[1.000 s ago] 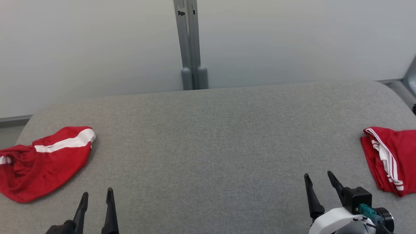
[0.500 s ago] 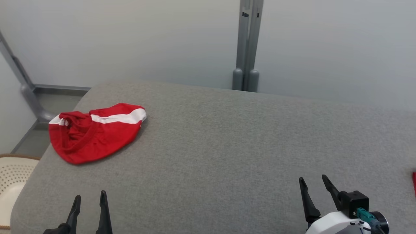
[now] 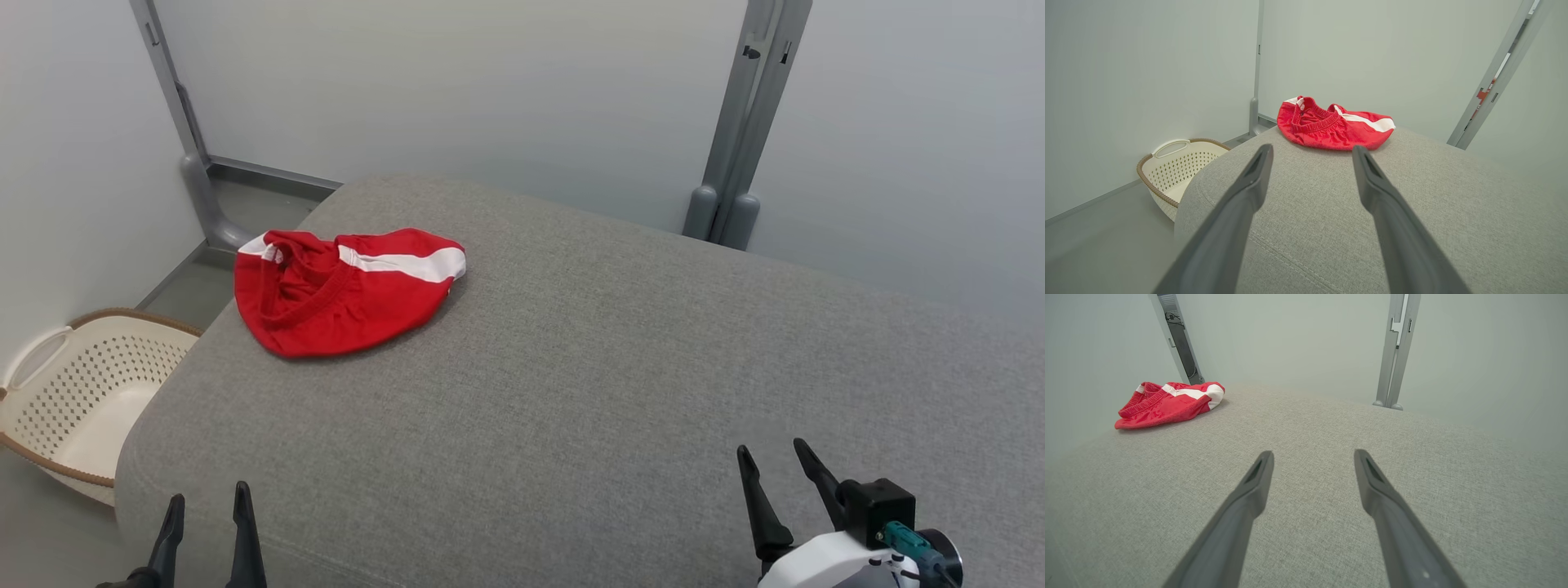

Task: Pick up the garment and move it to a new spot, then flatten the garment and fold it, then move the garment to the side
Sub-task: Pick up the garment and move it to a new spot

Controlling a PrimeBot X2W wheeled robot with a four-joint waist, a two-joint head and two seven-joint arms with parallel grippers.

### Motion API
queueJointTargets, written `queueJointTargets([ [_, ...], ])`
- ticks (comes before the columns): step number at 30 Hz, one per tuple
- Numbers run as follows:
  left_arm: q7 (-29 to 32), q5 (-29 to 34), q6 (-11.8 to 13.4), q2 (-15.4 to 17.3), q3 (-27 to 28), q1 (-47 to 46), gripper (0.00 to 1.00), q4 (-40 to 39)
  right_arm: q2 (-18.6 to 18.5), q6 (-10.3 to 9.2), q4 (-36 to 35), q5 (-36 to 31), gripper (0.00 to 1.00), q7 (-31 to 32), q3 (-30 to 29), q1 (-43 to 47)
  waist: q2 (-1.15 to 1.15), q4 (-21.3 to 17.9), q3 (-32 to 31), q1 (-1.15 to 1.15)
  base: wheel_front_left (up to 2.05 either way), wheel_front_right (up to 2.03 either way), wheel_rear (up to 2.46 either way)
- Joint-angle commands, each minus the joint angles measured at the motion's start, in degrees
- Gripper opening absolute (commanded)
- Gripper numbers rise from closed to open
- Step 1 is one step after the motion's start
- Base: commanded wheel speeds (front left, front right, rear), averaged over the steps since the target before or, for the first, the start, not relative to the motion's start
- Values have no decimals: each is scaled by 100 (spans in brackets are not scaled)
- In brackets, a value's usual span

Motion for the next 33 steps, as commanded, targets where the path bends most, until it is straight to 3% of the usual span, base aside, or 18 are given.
queueJointTargets([
  [1, 0, 7, -16, 20, 24, 54, 100, -25, -17, -11, 20, 24, 100, -14, 7, -28, 0, 27, 22, 0, 0, 0, 0],
  [11, 0, 10, -9, 20, 39, -62, 100, 96, -17, -11, -1, -12, 100, -14, -19, 108, 0, 29, 32, 0, 0, 0, 0],
  [20, 0, 247, 92, 21, 119, -1153, 100, 911, -18, -11, -144, -216, 100, -14, -96, 146, 0, -50, 280, 0, 0, 0, 0],
  [28, 28, -182, 235, 87, 416, -2764, 100, 2399, -148, -11, -377, -653, 100, 7, 120, -129, 0, -605, 1111, 0, 0, 0, 0],
  [33, 346, -531, 293, 358, 715, -3678, 100, 3169, -354, -11, -837, -744, 100, 181, 370, -375, 0, -1201, 1779, 0, 0, 0, 0],
])
